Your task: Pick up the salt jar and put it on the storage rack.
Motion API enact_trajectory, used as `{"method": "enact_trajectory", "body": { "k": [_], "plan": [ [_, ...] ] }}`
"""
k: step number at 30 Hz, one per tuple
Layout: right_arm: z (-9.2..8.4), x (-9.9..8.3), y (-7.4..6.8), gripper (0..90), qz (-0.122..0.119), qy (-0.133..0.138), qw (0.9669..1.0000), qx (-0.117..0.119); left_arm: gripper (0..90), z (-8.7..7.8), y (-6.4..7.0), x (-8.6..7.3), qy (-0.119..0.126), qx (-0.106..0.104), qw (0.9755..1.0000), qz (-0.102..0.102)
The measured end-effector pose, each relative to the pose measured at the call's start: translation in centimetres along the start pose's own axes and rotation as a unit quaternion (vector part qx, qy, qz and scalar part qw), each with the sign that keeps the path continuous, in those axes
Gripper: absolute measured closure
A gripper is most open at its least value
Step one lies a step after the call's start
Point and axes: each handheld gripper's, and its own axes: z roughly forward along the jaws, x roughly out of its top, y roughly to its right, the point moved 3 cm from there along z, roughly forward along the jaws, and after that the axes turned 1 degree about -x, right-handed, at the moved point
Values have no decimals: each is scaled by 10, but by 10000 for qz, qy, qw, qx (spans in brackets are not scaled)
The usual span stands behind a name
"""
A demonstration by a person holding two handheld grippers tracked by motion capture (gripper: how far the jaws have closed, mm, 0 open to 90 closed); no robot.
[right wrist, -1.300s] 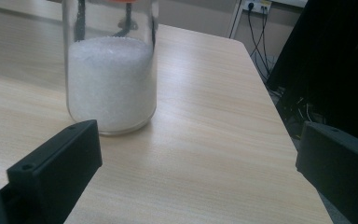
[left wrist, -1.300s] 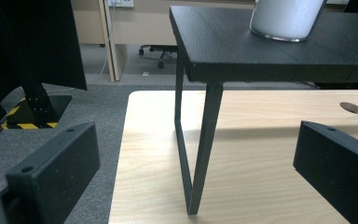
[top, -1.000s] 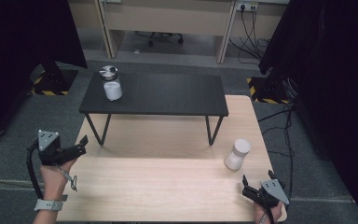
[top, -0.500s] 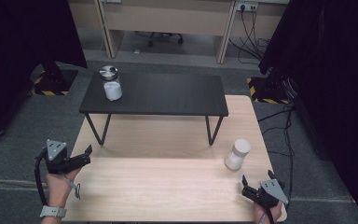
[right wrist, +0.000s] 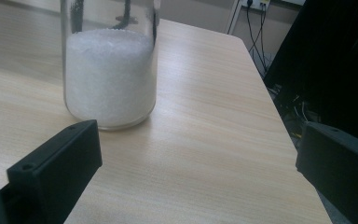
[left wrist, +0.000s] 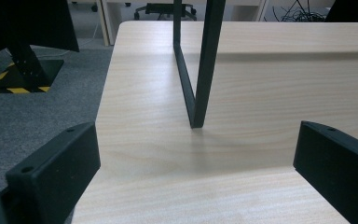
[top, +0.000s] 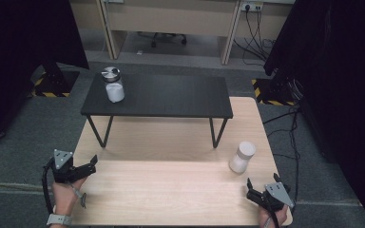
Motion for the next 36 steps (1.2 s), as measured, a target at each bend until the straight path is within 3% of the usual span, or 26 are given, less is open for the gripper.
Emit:
{"method": "enact_trajectory", "body": {
  "k": [2,23,30,33,36],
  "plan": [
    [0,0,0,3,-6,-8,10000,0,0,1,3,-3,-36,85,10000,34],
    [1,2,-2,3,-89,-87,9999,-25,0,5,-1,-35,-150,149,9995,-223],
    [1,2,-3,3,-89,-62,9999,-42,0,10,-3,-40,-376,110,9992,-6],
    [1,2,-3,3,-109,-62,9999,-49,0,9,-2,-44,-242,131,9996,47],
    [1,2,-3,3,-127,-66,9999,-46,0,10,5,-48,-206,291,9991,208]
  ]
}}
